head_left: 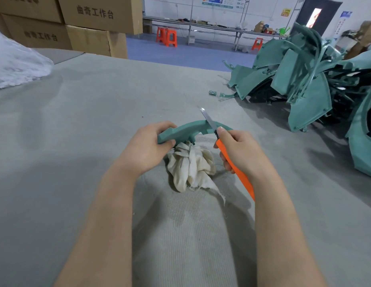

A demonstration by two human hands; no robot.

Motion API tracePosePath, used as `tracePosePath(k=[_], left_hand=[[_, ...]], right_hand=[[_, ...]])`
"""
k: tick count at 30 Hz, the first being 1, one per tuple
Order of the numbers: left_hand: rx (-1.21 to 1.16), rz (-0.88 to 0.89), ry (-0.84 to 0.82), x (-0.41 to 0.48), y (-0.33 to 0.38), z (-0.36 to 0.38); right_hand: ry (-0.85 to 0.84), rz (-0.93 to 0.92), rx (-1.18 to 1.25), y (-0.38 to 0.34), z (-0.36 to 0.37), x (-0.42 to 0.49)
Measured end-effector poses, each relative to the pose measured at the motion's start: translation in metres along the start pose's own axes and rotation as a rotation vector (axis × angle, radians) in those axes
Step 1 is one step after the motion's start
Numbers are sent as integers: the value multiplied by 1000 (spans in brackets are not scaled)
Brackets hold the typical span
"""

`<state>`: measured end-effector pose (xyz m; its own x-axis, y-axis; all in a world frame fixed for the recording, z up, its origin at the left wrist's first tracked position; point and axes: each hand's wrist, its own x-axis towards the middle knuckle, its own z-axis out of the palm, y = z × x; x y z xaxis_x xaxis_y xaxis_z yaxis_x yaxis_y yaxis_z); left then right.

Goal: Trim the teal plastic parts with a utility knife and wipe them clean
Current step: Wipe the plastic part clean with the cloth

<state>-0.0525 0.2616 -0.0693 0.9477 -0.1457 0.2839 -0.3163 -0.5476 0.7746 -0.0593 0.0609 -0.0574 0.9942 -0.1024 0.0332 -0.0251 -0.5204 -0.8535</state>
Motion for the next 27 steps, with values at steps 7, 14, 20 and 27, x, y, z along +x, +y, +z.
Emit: tracePosePath(k=[7,14,20,27], left_hand=[[-12,5,-15,0,0,2],[6,25,-9,0,0,2],[56,67,3,-2,0,4],[111,136,32,-1,1,4]], right_hand=[[-9,-17,17,-2,1,-3],[44,-38,-30,-2,1,-1],[48,-27,-78,-2,-3,-1],[13,-29,-61,-2,-11,-5]])
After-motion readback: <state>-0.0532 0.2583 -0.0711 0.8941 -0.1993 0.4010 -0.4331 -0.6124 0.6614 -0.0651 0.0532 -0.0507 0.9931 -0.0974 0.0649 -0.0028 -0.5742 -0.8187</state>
